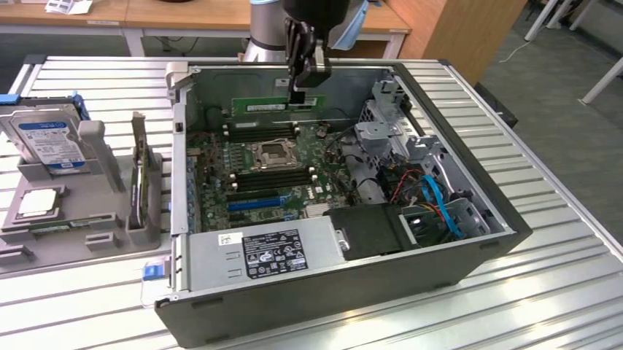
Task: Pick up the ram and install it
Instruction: 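Pick up the ram and move it above insertion slot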
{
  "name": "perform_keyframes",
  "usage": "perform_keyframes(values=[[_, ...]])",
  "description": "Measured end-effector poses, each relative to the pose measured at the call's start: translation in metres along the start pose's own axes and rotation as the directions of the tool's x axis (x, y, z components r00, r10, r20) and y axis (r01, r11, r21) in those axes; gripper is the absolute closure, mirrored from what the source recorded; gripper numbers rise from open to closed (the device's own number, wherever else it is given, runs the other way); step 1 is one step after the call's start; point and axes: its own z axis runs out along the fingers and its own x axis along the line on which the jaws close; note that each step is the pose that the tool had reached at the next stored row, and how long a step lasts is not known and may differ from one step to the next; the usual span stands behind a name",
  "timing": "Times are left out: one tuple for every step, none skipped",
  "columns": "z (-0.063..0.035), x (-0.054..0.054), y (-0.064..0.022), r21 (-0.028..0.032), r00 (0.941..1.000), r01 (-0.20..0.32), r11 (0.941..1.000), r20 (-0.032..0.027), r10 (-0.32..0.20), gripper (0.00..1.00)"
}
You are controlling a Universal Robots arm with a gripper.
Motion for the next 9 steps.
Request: perform_keyframes(values=[[0.0013,0.0,-0.0001,0.0001,1.0,0.0,1.0,0.0,0.0,0.89],[0.0025,0.0,-0.0002,0.0001,1.0,0.0,1.0,0.0001,0.0,0.89],[0.0037,0.0001,-0.0002,0.0,1.0,0.0,1.0,0.0001,0.0,0.89],[0.0046,0.0001,-0.0003,0.0,1.0,0.0,1.0,0.0,0.0,0.89],[0.0055,0.0002,-0.0003,0.0,1.0,0.0,1.0,0.0001,0.0,0.89],[0.0064,0.0002,-0.0003,0.0,1.0,0.0,1.0,0.0,0.0,0.89],[0.0072,0.0002,-0.0004,0.0,1.0,0.0,1.0,0.0,0.0,0.89],[0.0081,0.0002,-0.0004,0.0,1.0,0.0,1.0,-0.0001,0.0,0.89],[0.0091,0.0003,-0.0005,0.0,1.0,0.0,1.0,0.0,0.0,0.89]])
